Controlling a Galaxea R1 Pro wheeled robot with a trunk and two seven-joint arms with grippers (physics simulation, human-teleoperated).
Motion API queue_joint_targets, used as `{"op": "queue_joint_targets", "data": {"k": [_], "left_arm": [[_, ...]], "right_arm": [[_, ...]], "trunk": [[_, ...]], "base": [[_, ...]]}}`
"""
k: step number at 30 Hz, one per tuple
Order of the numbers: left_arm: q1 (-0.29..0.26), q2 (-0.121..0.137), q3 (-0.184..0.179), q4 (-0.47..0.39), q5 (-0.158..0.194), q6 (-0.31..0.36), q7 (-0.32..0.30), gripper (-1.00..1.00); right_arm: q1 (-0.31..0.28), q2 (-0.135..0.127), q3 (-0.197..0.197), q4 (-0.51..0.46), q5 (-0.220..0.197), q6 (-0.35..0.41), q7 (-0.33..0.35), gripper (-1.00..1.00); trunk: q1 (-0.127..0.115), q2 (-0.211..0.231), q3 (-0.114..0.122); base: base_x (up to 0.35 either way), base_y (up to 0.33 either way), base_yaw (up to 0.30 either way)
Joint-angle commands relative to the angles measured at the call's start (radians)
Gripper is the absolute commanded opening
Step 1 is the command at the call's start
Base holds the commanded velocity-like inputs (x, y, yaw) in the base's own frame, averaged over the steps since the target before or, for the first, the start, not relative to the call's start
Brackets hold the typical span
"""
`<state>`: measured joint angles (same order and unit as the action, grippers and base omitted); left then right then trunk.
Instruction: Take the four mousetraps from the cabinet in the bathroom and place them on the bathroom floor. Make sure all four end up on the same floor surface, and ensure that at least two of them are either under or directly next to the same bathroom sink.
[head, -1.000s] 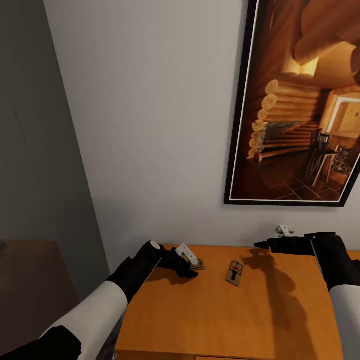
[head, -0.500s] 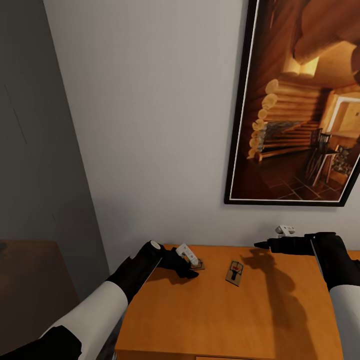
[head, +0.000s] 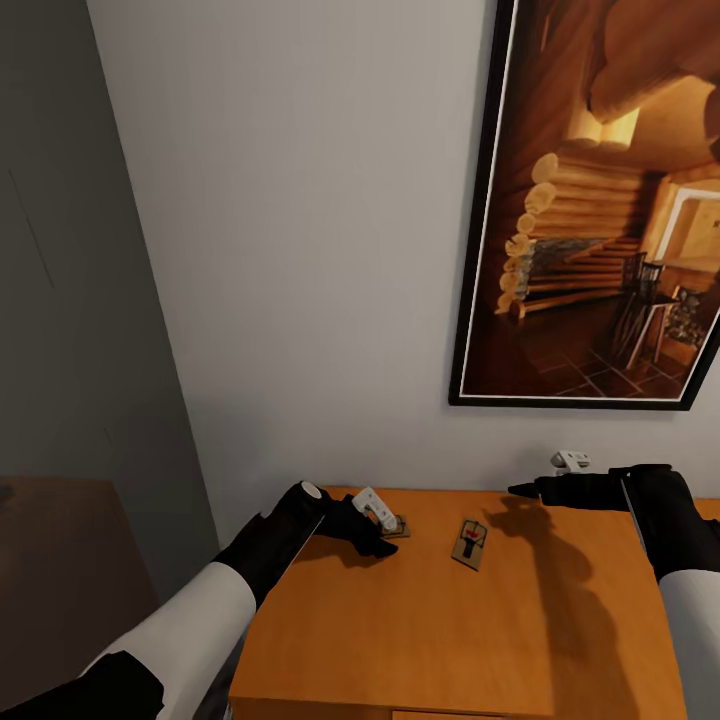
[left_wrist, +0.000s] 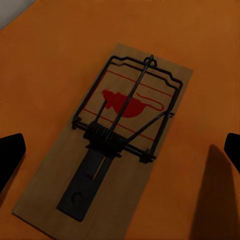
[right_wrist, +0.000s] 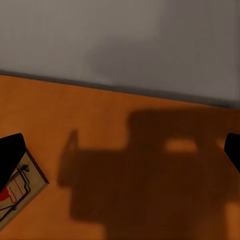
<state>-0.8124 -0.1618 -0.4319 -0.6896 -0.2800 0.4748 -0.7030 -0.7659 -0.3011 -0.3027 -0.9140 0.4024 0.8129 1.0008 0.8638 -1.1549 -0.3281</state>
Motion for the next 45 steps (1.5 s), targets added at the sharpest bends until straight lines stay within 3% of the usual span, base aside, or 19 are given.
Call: {"op": "queue_joint_targets", "data": {"k": [1,45], "left_arm": [[-0.001,0.0,0.001,-0.002,-0.008,0.004,-0.006,1.0],[-0.001,0.001,0.001,-0.001,-0.008,0.004,-0.006,1.0]], "right_arm": [[-0.001,0.0,-0.003,-0.001,0.01,0.003,0.01,1.0],[0.0,0.002,-0.004,0.007,0.008,-0.023,0.001,1.0]], "trunk": [[0.0,-0.001,-0.001],[0.0,-0.001,-0.001]], "base": [[0.0,0.0,0.0],[0.0,0.0,0.0]]}}
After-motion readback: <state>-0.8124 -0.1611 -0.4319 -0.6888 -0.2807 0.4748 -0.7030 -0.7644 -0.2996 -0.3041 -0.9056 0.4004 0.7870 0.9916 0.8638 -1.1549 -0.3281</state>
